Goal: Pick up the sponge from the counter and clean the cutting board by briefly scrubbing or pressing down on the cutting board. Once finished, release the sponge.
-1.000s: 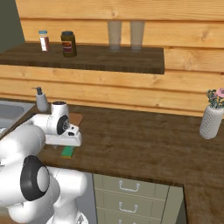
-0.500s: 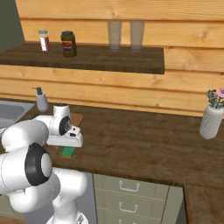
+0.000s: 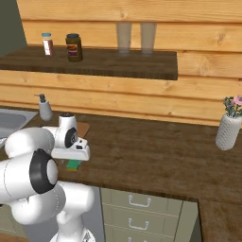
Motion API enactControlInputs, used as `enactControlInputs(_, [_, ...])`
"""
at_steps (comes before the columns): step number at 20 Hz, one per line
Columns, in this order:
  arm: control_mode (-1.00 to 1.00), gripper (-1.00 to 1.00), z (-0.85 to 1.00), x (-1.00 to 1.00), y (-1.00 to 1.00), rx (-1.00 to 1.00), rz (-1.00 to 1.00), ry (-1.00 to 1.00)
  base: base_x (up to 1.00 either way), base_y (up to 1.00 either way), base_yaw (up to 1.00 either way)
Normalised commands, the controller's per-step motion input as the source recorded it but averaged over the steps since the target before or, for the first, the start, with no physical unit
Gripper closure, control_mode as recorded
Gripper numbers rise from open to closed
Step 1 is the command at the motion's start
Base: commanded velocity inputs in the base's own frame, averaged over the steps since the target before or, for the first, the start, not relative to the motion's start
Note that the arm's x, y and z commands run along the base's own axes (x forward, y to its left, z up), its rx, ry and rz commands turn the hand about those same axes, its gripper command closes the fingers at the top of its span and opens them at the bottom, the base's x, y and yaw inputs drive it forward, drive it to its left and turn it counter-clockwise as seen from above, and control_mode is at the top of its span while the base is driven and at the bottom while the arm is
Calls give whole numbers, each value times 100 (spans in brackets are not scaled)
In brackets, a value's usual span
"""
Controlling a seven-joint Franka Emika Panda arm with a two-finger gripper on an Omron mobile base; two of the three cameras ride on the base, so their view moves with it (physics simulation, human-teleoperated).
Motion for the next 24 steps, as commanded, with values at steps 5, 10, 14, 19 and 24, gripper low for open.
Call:
enactControlInputs(5, [-100,-100,-13,20,0,0,0,0,0,0,0])
enactControlInputs(10, [-100,-100,-3,7,0,0,0,0,0,0,0])
enactControlInputs(14, [-100,-100,-14,3,0,0,0,0,0,0,0])
enactControlInputs(19, [-100,-100,-8,0,0,0,0,0,0,0,0])
enactControlInputs(24, [-100,100,0,0,0,0,0,0,0,0,0])
